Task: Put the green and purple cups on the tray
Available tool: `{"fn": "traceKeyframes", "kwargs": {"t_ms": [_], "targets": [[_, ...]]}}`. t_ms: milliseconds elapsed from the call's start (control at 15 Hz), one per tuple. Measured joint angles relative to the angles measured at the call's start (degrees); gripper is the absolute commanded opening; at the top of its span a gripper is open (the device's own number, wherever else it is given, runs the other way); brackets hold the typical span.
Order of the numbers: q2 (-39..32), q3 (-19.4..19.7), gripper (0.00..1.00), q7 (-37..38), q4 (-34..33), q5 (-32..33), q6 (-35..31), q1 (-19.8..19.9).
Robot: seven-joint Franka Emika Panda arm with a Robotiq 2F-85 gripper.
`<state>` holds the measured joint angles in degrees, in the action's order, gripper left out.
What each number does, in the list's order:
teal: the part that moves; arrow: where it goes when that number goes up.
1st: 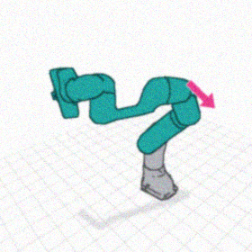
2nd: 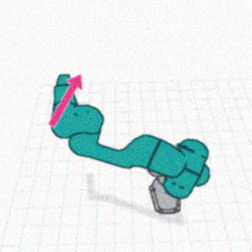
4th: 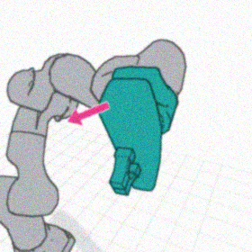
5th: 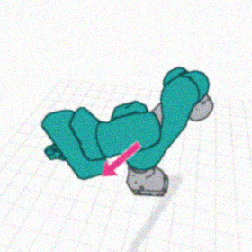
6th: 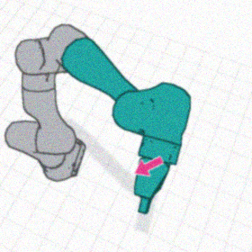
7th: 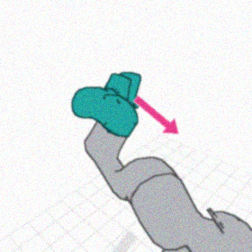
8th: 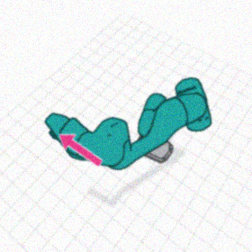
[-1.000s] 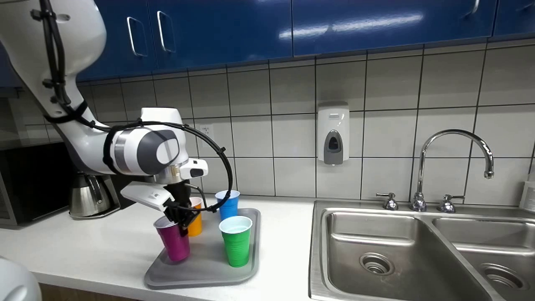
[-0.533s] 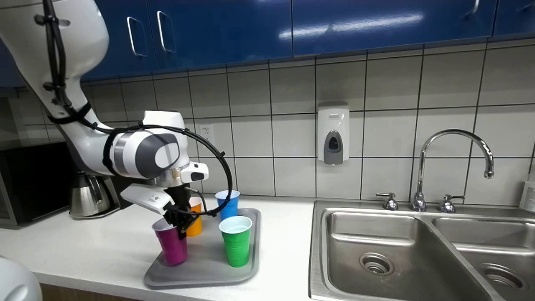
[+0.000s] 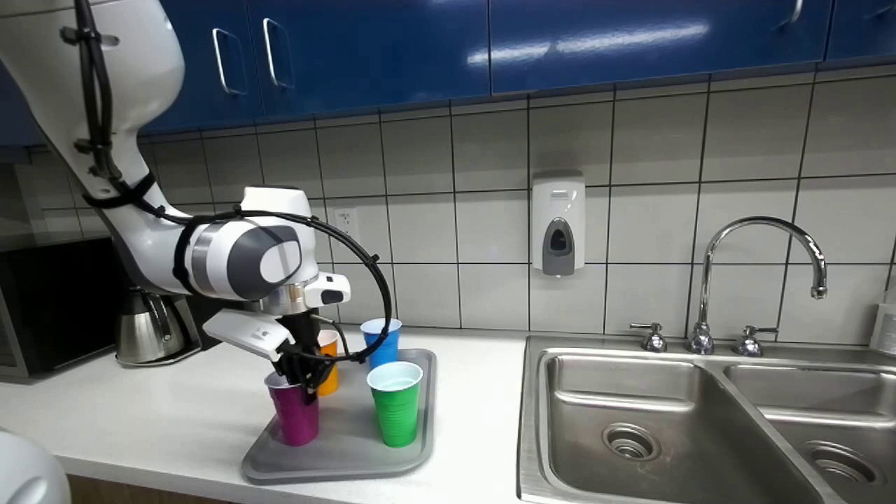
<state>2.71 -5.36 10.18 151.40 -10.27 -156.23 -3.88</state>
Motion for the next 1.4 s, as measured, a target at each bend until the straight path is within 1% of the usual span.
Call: {"fn": "traceKeyframes", "kwargs": {"t_ms": [333, 400, 800, 1200, 1400], "targets": [[0.0, 0.0, 0.95, -0.4, 0.0, 0.0, 0.0, 0.0], [0.1, 0.0, 0.99, -0.5, 0.0, 0.1, 0.0, 0.0], [3.0, 0.0, 1.0, -1.4, -0.1, 0.2, -0.1, -0.8], [7.4, 0.0, 1.0, -2.4, 0.1, 1.2, 0.0, -1.2], [10.1, 0.0, 1.0, -3.5, 0.8, 1.2, 0.4, -2.2]]}}
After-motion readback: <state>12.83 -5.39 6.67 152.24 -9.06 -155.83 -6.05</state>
